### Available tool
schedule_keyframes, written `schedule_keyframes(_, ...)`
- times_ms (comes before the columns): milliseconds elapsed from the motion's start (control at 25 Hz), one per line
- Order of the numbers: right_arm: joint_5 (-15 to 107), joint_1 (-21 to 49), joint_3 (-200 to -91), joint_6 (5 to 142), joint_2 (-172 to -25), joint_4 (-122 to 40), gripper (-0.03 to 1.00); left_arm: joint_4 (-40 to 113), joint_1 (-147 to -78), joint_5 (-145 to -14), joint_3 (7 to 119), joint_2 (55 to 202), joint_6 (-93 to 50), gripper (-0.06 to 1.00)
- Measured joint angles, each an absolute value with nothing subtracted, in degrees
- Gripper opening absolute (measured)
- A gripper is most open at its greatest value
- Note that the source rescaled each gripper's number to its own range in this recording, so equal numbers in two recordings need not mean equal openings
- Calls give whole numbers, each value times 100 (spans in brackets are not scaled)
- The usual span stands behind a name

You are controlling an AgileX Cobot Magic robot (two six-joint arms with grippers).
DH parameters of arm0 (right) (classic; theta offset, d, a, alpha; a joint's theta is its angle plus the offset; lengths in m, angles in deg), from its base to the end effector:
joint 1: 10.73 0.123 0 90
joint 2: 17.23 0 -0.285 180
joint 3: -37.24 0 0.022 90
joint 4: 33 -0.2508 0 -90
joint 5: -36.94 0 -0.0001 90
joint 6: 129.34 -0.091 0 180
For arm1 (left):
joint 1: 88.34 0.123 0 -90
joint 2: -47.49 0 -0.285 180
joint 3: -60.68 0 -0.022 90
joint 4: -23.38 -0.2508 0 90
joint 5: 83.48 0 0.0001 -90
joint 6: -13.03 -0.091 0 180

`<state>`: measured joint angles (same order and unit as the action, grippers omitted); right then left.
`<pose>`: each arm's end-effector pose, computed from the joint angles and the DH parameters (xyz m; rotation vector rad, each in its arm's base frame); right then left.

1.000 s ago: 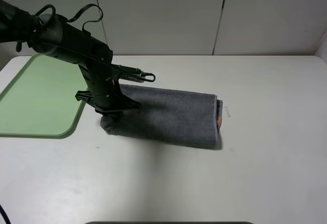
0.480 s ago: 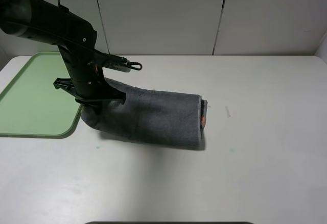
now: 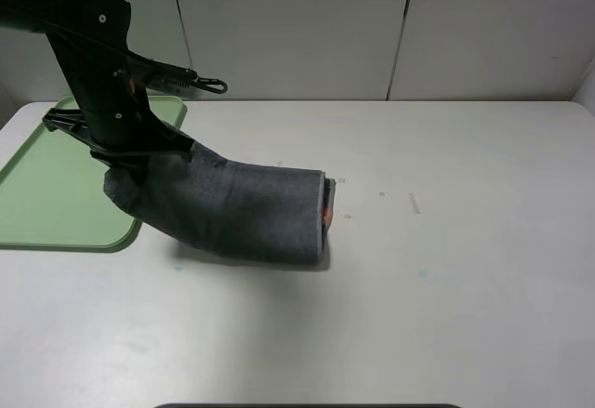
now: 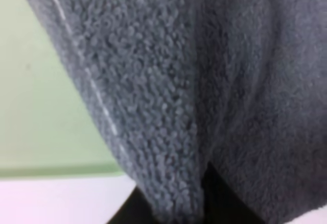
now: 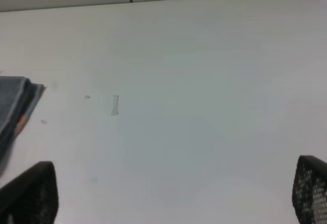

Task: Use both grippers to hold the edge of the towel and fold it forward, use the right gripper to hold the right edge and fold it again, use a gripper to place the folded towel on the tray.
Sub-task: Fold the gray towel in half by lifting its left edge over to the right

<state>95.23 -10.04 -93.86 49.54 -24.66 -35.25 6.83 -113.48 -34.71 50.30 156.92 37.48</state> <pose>-0.0035 0.0030 0.2793 0.0067 2.0005 0.0669 0.3185 -0.1279 0.1994 0.2589 2.8457 0.1881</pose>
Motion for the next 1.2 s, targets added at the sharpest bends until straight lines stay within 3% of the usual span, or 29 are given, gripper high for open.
schedule_keyframes(440, 9528, -1004, -9386, 4954, -2466, -3525, 100, 720, -11420, -3240, 5224, 15445, 3856, 8)
schedule_keyframes(1200, 9528, -1004, -9386, 4954, -2466, -3525, 100, 1253, -12621, -3845, 5379, 15979, 3609, 8)
